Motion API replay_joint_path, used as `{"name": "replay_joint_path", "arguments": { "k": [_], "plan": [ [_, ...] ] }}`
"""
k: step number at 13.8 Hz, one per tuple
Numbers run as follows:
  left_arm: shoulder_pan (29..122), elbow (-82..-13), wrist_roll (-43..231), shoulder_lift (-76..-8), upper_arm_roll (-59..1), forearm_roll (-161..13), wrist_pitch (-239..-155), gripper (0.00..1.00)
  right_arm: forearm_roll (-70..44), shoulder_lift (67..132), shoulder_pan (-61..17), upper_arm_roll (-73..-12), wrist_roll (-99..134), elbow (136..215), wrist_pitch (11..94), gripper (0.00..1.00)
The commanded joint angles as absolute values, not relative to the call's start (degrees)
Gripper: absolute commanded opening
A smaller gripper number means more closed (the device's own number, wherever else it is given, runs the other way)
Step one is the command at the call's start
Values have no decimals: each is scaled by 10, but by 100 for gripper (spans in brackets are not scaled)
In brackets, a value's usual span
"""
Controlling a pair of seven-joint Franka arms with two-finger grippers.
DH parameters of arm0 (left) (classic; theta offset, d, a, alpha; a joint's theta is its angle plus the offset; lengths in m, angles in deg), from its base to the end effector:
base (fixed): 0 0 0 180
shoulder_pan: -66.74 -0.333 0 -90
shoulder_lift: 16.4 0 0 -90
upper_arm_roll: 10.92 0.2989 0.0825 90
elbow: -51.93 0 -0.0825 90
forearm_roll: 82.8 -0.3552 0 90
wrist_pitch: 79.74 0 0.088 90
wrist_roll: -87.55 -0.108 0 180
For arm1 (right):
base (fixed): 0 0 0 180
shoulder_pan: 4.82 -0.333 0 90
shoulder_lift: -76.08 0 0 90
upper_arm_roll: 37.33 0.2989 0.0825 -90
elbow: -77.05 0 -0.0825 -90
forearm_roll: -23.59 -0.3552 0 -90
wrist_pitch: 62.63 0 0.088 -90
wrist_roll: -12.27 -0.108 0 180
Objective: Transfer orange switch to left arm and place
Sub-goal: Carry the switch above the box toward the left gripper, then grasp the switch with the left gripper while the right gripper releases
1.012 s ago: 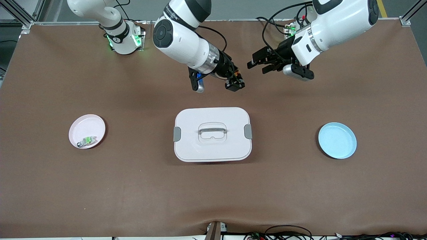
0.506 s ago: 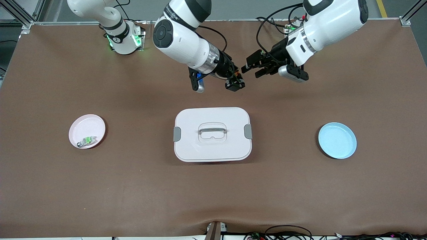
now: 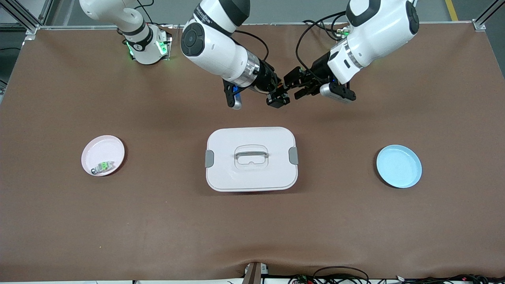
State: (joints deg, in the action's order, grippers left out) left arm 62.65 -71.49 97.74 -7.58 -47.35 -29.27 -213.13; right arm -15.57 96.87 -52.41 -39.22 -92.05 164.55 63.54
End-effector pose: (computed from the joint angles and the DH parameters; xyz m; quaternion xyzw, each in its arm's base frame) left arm 0.4250 -0.2991 0.4836 0.9301 0.0763 0.0161 0.3588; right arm 0.4467 0.4942 0.4816 -0.7391 0.5886 0.2447 0.2178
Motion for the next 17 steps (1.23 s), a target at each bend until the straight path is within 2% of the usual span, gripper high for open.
{"name": "replay_joint_path", "arguments": {
  "k": [1,2,4,8,9,17],
  "plan": [
    [626,-716,962,-88,-489,-278,-2164,72,-164,976,-532,-401,-928,1630,635,18],
    [625,-716,962,-91,-495,-278,-2172,68,-163,976,-532,-401,-926,1630,635,18],
    [625,-716,962,-92,-495,-278,-2173,54,-163,976,-532,-401,-925,1630,635,18],
    [625,-716,962,-91,-495,-278,-2172,5,-163,976,-532,-401,-924,1630,635,18],
    [624,-716,962,-91,-495,-278,-2171,0,-163,976,-532,-401,-924,1630,635,18],
    [606,-708,965,-87,-491,-301,-2166,0,-162,977,-532,-401,-924,1630,635,19]
  ]
}}
